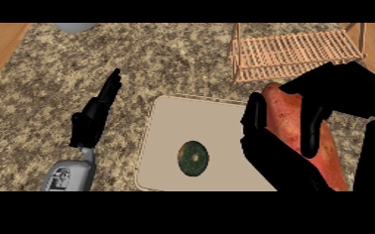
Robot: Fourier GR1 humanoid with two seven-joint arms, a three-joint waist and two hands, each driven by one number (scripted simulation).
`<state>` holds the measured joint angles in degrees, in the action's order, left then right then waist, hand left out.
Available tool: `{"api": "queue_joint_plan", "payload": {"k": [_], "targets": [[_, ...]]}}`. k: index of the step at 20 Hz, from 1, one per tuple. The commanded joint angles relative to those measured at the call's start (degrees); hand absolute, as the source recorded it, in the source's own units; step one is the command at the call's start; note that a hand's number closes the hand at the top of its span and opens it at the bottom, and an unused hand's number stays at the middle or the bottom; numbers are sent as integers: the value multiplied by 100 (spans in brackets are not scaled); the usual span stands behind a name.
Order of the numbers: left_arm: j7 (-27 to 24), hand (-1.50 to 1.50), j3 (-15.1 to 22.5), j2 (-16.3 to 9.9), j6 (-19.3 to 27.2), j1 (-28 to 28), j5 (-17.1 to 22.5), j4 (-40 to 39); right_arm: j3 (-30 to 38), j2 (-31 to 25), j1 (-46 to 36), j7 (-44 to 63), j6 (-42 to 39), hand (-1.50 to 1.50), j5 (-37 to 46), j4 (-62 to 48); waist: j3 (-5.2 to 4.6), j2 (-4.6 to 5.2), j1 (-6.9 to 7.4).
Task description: Pick the sweet potato from the tray and place it in the tiered shelf
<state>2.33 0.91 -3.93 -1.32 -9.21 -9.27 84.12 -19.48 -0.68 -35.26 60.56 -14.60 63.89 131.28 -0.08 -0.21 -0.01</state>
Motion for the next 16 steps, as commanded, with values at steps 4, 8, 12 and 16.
{"api": "queue_joint_plan", "payload": {"k": [4,8,12,16], "targets": [[82,0,88,123,83,-116,-77,-73,1340,-40,-1255,82,-347,150,-176,-1223,3,24,39],[21,0,117,190,126,-154,-105,-129,1853,-313,-1882,130,-782,150,-253,-1223,3,8,9],[-212,0,-87,101,57,-380,-5,-543,2321,-746,-1724,-495,-596,150,-508,-1484,5,18,-9],[-61,0,-182,4,-33,-356,99,-366,2532,-999,-2127,-758,-278,150,-367,-2317,5,24,20]]}}
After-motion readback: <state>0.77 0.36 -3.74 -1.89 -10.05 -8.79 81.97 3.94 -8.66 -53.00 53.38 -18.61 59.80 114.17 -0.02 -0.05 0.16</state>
